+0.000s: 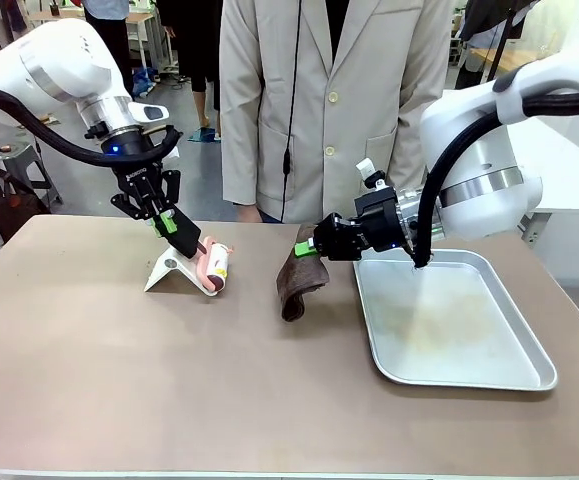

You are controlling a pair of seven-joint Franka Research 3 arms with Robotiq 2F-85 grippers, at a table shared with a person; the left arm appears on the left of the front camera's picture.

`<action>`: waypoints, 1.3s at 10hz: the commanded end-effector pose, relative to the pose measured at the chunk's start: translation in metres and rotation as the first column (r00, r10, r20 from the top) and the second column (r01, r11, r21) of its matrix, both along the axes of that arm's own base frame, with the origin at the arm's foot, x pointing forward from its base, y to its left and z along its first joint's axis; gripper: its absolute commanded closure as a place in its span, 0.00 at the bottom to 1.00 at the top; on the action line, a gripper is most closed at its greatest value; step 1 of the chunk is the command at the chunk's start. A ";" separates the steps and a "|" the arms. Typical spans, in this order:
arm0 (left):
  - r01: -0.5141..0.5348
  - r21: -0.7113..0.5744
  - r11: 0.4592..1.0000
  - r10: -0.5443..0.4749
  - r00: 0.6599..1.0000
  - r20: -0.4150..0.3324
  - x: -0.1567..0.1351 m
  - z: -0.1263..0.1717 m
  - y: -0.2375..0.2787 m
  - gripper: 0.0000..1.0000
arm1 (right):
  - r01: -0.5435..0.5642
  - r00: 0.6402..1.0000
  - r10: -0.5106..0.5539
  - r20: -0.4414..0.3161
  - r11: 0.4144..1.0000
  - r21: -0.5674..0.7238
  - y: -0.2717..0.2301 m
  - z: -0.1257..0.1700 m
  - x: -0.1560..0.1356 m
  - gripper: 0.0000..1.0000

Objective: Clean the surface of the table.
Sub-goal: Return the Lint Roller and towel to their original positions.

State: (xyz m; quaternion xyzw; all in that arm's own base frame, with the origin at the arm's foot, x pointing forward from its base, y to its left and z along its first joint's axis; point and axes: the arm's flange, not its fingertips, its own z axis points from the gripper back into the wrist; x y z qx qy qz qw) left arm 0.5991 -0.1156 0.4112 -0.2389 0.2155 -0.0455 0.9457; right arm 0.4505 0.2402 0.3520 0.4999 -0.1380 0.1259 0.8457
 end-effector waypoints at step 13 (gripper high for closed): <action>-0.009 -0.150 0.989 0.001 0.998 -0.056 0.015 -0.025 0.036 0.84 | 0.004 1.000 -0.004 -0.014 1.000 0.018 0.002 -0.005 0.003 0.93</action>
